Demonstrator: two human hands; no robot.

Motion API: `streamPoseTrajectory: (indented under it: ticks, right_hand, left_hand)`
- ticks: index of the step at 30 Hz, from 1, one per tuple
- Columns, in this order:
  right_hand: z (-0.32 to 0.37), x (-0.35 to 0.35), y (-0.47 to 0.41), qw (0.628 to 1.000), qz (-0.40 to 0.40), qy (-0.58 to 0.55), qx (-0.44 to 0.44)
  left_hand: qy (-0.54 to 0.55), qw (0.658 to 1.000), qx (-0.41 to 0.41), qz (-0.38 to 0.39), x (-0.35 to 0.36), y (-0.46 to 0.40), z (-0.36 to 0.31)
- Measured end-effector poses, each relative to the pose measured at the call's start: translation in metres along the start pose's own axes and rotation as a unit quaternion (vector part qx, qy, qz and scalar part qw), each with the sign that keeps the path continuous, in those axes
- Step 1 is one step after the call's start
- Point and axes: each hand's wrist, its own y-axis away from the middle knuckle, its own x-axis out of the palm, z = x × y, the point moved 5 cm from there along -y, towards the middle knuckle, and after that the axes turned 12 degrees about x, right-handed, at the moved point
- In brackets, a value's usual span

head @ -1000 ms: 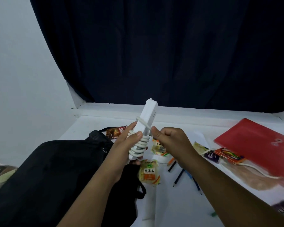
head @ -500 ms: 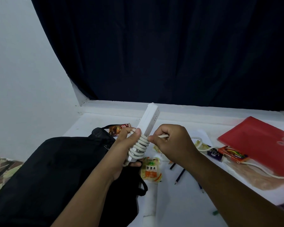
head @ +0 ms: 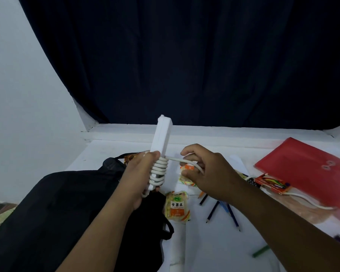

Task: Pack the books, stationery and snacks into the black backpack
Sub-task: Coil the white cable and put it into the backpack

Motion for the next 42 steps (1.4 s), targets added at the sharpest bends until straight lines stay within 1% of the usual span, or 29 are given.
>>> streamPoseTrajectory:
  ticks: [2,4,6,8,9,11,13,15,17,18,20,21,23,25,27,29,30,32,34,36,38,40,42]
  right_hand:
    - [-0.017,-0.007,-0.001,0.998,0.027,0.045,0.04]
    - [-0.028,-0.012,-0.001,0.994,0.045,0.077,0.061]
    - [-0.027,-0.014,0.0,0.995,0.035,0.086,0.044]
    - [-0.014,-0.017,0.001,0.988,-0.006,0.154,-0.027]
    - [-0.006,-0.017,0.002,0.975,-0.026,0.207,-0.071]
    - [0.013,-0.013,0.004,0.938,-0.056,0.305,-0.157]
    - [0.028,-0.01,0.005,0.903,-0.09,0.354,-0.227]
    - [0.037,-0.01,0.006,0.892,-0.119,0.344,-0.268]
    - [0.044,-0.015,0.003,0.891,-0.132,0.316,-0.298]
    - [0.047,-0.017,0.002,0.891,-0.135,0.299,-0.313]
    - [0.053,-0.02,-0.004,0.897,-0.127,0.258,-0.335]
    - [0.055,-0.021,-0.007,0.905,-0.117,0.232,-0.337]
    - [0.056,-0.023,-0.015,0.931,-0.091,0.184,-0.301]
    - [0.054,-0.028,-0.025,0.968,-0.056,0.139,-0.203]
    - [0.046,-0.037,-0.035,0.992,-0.007,0.087,-0.086]
    - [0.037,-0.042,-0.041,0.997,0.072,0.001,0.003]
    - [0.032,-0.041,-0.044,0.992,0.108,-0.054,0.037]
    - [0.018,-0.038,-0.049,0.973,0.146,-0.153,0.096]
    - [0.005,-0.031,-0.052,0.953,0.141,-0.239,0.117]
    - [-0.005,-0.025,-0.052,0.949,0.102,-0.279,0.108]
    - [-0.011,-0.02,-0.047,0.961,0.067,-0.254,0.091]
    - [-0.011,-0.011,-0.041,0.968,0.076,-0.222,0.088]
    - [-0.008,-0.004,-0.035,0.97,0.098,-0.199,0.1]
  left_hand:
    - [-0.009,1.0,0.022,-0.02,-0.006,-0.002,-0.007]
    - [-0.034,0.998,0.028,-0.042,-0.013,-0.004,-0.011]
    - [-0.077,0.995,0.044,-0.038,-0.016,-0.005,-0.014]
    - [-0.132,0.989,0.062,-0.017,-0.016,-0.007,-0.015]
    - [-0.155,0.986,0.068,-0.004,-0.015,-0.007,-0.015]
    - [-0.202,0.976,0.077,0.037,-0.013,-0.008,-0.013]
    - [-0.23,0.967,0.07,0.083,-0.01,-0.008,-0.009]
    - [-0.247,0.957,0.076,0.13,-0.007,-0.007,-0.007]
    - [-0.256,0.942,0.097,0.194,-0.001,-0.002,-0.007]
    - [-0.244,0.939,0.109,0.217,0.001,0.0,-0.008]
    - [-0.21,0.943,0.118,0.228,0.005,0.004,-0.012]
    - [-0.211,0.944,0.125,0.223,0.005,0.004,-0.014]
    - [-0.242,0.936,0.145,0.212,0.007,0.003,-0.019]
    - [-0.264,0.929,0.161,0.205,0.009,0.001,-0.025]
    - [-0.265,0.924,0.172,0.214,0.009,-0.001,-0.029]
    - [-0.245,0.927,0.175,0.225,0.008,0.0,-0.03]
    - [-0.222,0.933,0.173,0.225,0.008,0.0,-0.032]
    - [-0.172,0.945,0.165,0.223,0.009,0.001,-0.033]
    - [-0.128,0.956,0.155,0.214,0.01,0.001,-0.031]
    - [-0.071,0.971,0.138,0.183,0.008,-0.001,-0.026]
    - [-0.008,0.981,0.116,0.156,0.007,-0.005,-0.021]
    - [0.036,0.982,0.105,0.155,0.01,-0.005,-0.019]
    - [0.061,0.984,0.099,0.132,0.009,-0.006,-0.02]
